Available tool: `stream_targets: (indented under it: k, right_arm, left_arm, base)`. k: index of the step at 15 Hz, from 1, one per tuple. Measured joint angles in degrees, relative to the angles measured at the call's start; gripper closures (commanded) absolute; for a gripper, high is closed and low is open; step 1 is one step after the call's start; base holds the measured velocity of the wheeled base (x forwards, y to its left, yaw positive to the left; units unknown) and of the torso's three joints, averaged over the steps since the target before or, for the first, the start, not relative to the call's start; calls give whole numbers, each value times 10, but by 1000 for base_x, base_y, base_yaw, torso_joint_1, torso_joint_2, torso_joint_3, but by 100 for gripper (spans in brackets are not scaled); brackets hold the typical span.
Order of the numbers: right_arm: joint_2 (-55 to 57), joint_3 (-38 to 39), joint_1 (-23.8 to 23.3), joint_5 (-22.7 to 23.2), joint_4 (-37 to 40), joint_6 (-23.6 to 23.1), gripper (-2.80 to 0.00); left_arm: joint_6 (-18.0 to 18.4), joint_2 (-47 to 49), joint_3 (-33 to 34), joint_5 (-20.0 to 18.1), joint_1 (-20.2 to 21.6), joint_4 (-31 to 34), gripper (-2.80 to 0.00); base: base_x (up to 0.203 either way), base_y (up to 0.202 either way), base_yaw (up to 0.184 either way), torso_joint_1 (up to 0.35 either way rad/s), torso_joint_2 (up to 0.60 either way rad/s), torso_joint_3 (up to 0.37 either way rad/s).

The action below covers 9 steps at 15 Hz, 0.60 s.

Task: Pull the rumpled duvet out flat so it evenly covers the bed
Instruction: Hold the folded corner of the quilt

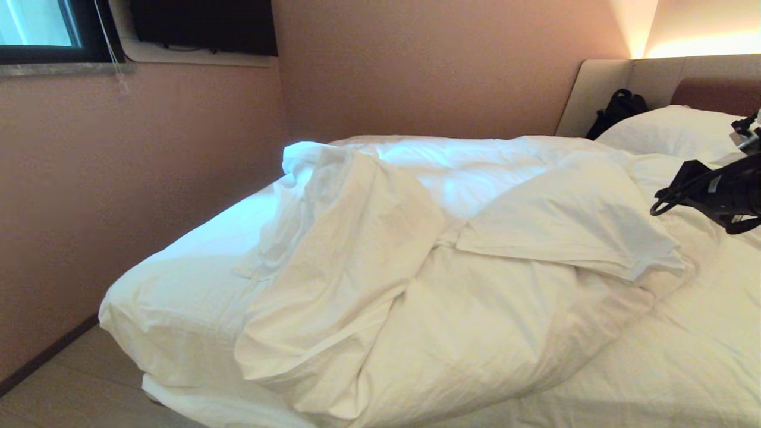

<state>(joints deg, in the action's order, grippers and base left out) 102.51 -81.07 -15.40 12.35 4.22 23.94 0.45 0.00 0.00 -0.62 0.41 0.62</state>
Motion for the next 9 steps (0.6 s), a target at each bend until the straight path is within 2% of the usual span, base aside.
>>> stream_targets:
  k: [9]
  right_arm:
    - [53, 0, -24, 1, -24, 1, 0]
  left_arm:
    - [0, 0, 0, 0, 0, 0, 0]
  base:
    - [0, 0, 0, 0, 0, 0]
